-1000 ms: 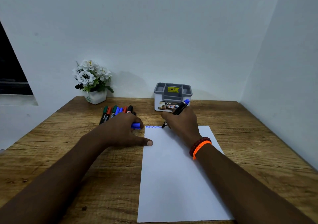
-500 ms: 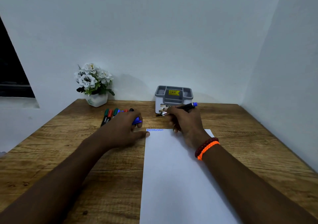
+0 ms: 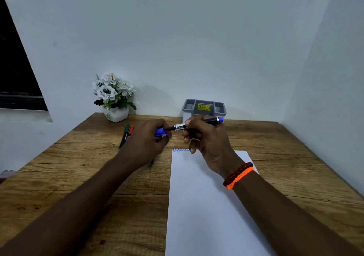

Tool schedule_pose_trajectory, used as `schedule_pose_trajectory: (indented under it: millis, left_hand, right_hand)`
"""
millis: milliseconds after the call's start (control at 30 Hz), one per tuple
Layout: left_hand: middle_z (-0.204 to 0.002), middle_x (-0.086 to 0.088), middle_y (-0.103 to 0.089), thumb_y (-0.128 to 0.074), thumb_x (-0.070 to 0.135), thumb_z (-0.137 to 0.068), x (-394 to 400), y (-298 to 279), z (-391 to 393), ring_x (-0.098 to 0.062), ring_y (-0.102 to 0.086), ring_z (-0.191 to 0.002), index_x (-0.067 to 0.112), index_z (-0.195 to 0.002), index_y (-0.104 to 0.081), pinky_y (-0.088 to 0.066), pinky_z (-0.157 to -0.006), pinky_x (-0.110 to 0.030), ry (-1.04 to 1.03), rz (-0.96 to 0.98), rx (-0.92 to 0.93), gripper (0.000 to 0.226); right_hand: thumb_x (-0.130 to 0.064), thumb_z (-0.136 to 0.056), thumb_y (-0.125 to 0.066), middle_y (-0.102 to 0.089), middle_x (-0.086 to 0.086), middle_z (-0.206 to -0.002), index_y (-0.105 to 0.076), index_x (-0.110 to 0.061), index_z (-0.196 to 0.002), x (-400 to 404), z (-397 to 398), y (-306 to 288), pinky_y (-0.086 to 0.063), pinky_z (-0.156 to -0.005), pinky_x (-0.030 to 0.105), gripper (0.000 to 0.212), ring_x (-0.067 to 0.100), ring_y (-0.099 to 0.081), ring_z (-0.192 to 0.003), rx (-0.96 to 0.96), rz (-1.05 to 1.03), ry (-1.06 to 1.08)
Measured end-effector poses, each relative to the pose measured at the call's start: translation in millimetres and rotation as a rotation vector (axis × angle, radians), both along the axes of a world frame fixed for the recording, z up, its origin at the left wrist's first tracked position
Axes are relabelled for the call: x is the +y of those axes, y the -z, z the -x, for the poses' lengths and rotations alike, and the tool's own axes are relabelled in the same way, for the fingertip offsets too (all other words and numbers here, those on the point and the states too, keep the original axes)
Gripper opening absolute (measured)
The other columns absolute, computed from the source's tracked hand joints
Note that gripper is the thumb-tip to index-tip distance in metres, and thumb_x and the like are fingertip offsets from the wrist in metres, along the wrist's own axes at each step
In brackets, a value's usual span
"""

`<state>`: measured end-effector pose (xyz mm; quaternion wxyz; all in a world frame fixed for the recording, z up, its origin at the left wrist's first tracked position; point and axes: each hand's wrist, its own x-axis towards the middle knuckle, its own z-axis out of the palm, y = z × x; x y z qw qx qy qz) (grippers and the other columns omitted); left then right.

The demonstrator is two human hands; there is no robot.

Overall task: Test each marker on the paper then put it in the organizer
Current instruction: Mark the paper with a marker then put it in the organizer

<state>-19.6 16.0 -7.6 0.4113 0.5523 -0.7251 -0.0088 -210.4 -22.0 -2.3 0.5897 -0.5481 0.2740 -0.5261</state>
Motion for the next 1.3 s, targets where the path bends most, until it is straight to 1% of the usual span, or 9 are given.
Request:
schedule_pose_trajectory:
  millis: [167, 267, 500, 633, 800, 1000, 1067, 1200, 1300]
  left_hand:
    - [-0.068, 0.011, -0.063, -0.075, 0.011, -0.087, 2.7, -2.0, 3.2, -0.005, -0.06, -0.067, 0.03, -0.08, -0.064, -0.037, -0.059, -0.011, -0.003, 0.006, -0.031, 0.024]
    - [-0.065, 0.015, -0.059, -0.075, 0.007, -0.086, 3.1, -2.3, 3.1, -0.002, -0.058, -0.065, 0.03, -0.08, -0.065, -0.035, -0.057, -0.009, -0.007, 0.0, -0.049, 0.026]
    - [-0.066, 0.012, -0.061, -0.069, -0.003, -0.083, 4.2, -2.1, 3.7, -0.005, -0.058, -0.065, 0.024, -0.079, -0.067, -0.035, -0.058, -0.018, 0.004, -0.009, -0.059, 0.028]
    - [-0.071, 0.007, -0.066, -0.069, -0.003, -0.083, 4.7, -1.5, 4.0, -0.007, -0.06, -0.069, 0.018, -0.082, -0.071, -0.039, -0.06, -0.021, 0.004, -0.007, -0.051, 0.022]
    - [-0.076, -0.003, -0.071, -0.066, -0.004, -0.086, 8.3, -2.5, 14.0, -0.016, -0.063, -0.072, 0.008, -0.089, -0.074, -0.051, -0.066, -0.036, -0.009, 0.02, -0.042, 0.015]
    - [-0.083, 0.007, -0.071, -0.067, -0.002, -0.087, 7.6, -2.5, 9.7, -0.002, -0.06, -0.072, 0.015, -0.103, -0.075, -0.038, -0.062, -0.013, 0.011, 0.022, -0.101, 0.025]
    - [-0.085, 0.007, -0.072, -0.067, 0.0, -0.088, 4.8, -3.3, 3.1, -0.004, -0.062, -0.073, 0.016, -0.106, -0.075, -0.042, -0.063, -0.017, 0.032, 0.013, -0.139, 0.025]
    - [-0.076, 0.002, -0.071, -0.066, 0.002, -0.087, 1.0, -4.1, -5.4, -0.01, -0.062, -0.068, 0.016, -0.092, -0.074, -0.048, -0.062, -0.033, 0.016, 0.011, -0.183, 0.016]
    - [-0.094, 0.004, -0.075, -0.072, 0.003, -0.085, 1.7, -2.4, -8.3, -0.007, -0.066, -0.081, 0.018, -0.11, -0.075, -0.052, -0.07, -0.026, 0.005, 0.02, -0.165, 0.03]
  right_hand:
    - [-0.003, -0.099, -0.068, -0.071, 0.016, -0.071, -0.073, -0.005, -0.083, 2.1, -1.7, 1.5, -0.045, -0.043, 0.027, 0.017, 0.026, -0.063, -0.057, 0.058, 0.027, 0.003]
    - [-0.003, -0.099, -0.07, -0.073, 0.017, -0.072, -0.073, -0.001, -0.087, 1.7, -2.0, 2.5, -0.045, -0.044, 0.029, 0.012, 0.028, -0.064, -0.058, 0.073, 0.055, 0.006]
    - [-0.003, -0.096, -0.076, -0.077, 0.024, -0.083, -0.073, 0.015, -0.104, 2.4, -3.2, 5.9, -0.049, -0.045, 0.028, 0.021, 0.027, -0.07, -0.063, 0.106, 0.04, -0.056]
    - [-0.005, -0.095, -0.077, -0.076, 0.024, -0.084, -0.078, 0.009, -0.1, 2.4, -3.1, 7.9, -0.053, -0.048, 0.028, 0.014, 0.025, -0.067, -0.063, 0.09, 0.025, -0.085]
    - [-0.008, -0.096, -0.078, -0.075, 0.024, -0.084, -0.078, 0.007, -0.101, 2.8, -2.8, 10.7, -0.057, -0.053, 0.028, 0.016, 0.025, -0.067, -0.064, 0.067, -0.022, -0.098]
    - [-0.015, -0.094, -0.08, -0.075, 0.018, -0.077, -0.08, 0.001, -0.095, 5.1, -3.1, 8.0, -0.058, -0.053, 0.029, 0.016, 0.022, -0.067, -0.06, 0.094, -0.065, -0.1]
    - [-0.018, -0.094, -0.08, -0.073, 0.016, -0.074, -0.08, 0.001, -0.096, 4.5, -1.9, 5.2, -0.059, -0.053, 0.03, 0.019, 0.023, -0.065, -0.059, 0.114, -0.062, -0.111]
    - [-0.02, -0.101, -0.072, -0.07, 0.015, -0.074, -0.077, 0.009, -0.105, -3.6, 10.7, -3.5, -0.054, -0.05, 0.031, 0.029, 0.023, -0.061, -0.056, 0.13, -0.051, -0.14]
    - [-0.011, -0.097, -0.077, -0.076, 0.018, -0.083, -0.081, 0.006, -0.103, -8.9, 27.0, -9.3, -0.054, -0.053, 0.029, 0.019, 0.022, -0.065, -0.06, 0.338, 0.058, -0.224]
